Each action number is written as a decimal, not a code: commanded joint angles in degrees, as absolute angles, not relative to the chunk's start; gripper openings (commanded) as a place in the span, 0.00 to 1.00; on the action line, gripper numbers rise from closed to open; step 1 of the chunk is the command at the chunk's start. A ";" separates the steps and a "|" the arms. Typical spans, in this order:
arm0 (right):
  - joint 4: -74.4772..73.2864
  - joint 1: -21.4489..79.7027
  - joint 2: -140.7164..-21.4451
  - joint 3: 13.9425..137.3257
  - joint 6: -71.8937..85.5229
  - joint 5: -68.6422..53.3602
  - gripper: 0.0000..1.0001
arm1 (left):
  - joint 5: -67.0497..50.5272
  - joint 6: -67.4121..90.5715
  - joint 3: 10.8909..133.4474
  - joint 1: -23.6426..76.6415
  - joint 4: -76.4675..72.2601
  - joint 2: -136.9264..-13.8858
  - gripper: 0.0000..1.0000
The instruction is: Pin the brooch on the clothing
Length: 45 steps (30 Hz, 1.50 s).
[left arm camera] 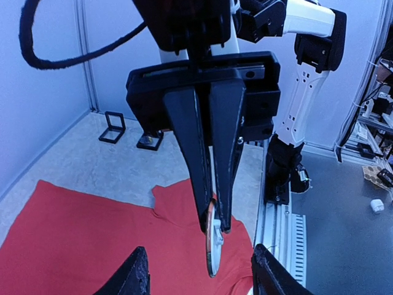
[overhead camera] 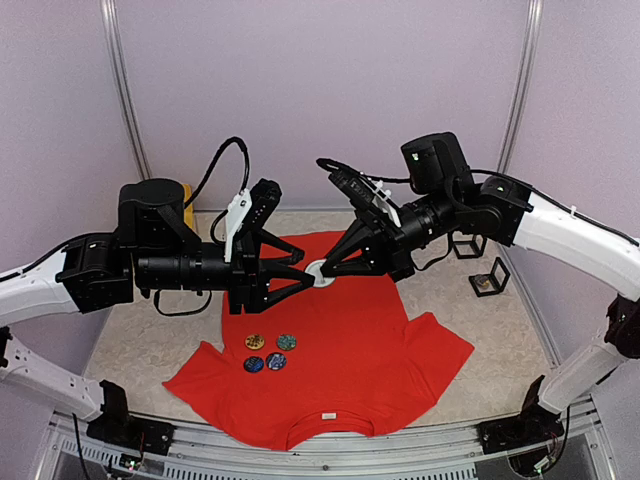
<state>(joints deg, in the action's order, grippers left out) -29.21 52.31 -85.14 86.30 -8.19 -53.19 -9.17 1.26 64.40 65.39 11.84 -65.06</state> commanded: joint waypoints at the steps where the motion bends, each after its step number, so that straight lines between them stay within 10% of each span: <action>1: -21.87 53.81 -80.78 83.76 -4.13 -53.45 0.00 | -9.88 0.09 65.03 66.58 11.48 -65.73 0.36; 5: -20.33 54.13 -79.56 82.03 -4.06 -53.03 0.00 | -8.82 0.37 64.41 66.76 9.68 -65.29 0.22; 14: -20.64 54.14 -79.63 82.00 -4.79 -52.69 0.00 | -8.92 1.99 64.23 66.72 6.79 -66.11 0.30; 21: -20.76 54.21 -79.72 81.78 -4.91 -52.25 0.00 | -9.99 1.82 64.82 66.73 6.59 -67.48 0.00; 28: -21.27 54.23 -79.72 81.67 -5.61 -51.88 0.00 | -10.43 2.25 62.73 66.85 2.86 -66.96 0.00; 32: -19.57 54.17 -78.19 79.93 -5.33 -49.45 0.61 | -8.76 2.07 60.33 66.79 0.61 -65.24 0.00; 35: -11.66 54.23 -75.55 75.50 -2.02 -48.02 0.86 | -8.03 1.64 59.79 66.81 0.44 -64.61 0.00; 45: 4.79 54.32 -73.17 66.51 7.50 -43.05 0.76 | -7.76 0.46 59.67 67.26 0.44 -64.86 0.00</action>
<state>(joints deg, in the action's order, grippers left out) -2.55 53.63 -73.87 67.66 3.79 -45.89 -8.40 1.72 60.05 66.85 2.17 -65.49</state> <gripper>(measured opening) 0.796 0.008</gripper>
